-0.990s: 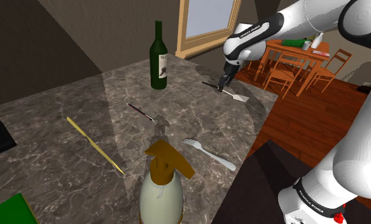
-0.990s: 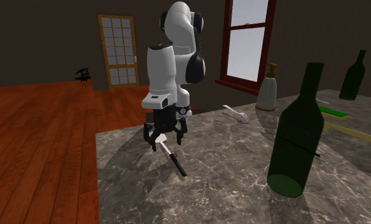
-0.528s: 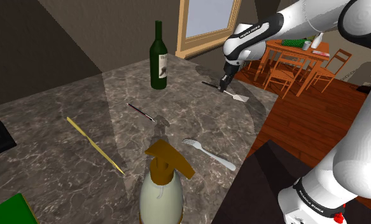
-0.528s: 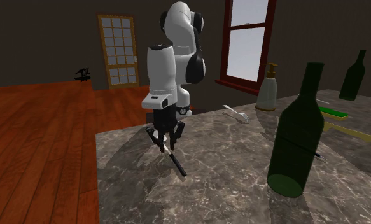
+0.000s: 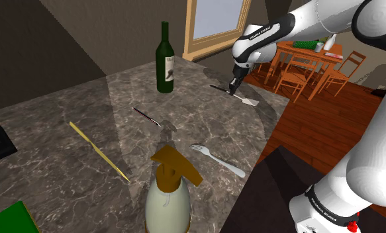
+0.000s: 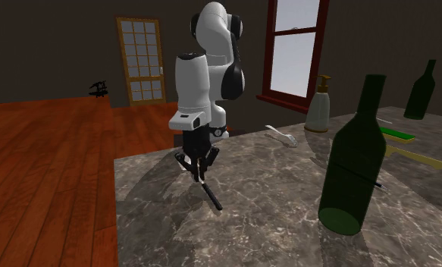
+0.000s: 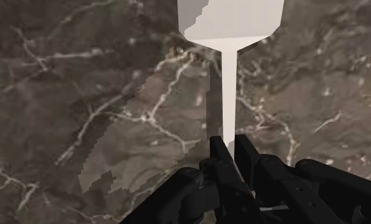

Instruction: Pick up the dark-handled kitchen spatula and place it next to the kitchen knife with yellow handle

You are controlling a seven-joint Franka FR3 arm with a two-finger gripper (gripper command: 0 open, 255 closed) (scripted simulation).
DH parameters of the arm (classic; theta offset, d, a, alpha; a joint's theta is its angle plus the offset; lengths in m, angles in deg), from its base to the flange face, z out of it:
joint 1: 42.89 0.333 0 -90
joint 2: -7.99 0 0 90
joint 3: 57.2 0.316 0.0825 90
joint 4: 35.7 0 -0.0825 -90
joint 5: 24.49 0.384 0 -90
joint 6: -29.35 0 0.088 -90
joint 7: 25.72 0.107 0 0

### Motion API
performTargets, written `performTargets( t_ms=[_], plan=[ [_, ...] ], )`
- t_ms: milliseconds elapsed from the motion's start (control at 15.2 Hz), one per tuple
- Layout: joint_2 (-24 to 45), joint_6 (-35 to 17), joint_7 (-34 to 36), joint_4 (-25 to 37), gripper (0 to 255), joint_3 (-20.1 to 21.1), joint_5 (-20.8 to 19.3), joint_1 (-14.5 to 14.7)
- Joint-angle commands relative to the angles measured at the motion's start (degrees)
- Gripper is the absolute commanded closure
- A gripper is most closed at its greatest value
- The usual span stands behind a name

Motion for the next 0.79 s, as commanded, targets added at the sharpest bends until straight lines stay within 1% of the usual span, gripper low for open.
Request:
performTargets(
  t_ms=[0, 726],
  plan=[
    [-0.4, 0.7, 0.2, 0.2, 255, -0.1, -0.2, 0.1],
    [-4.6, 8.2, 1.8, 3.9, 255, -0.6, -2.3, 0.5]
  ],
)
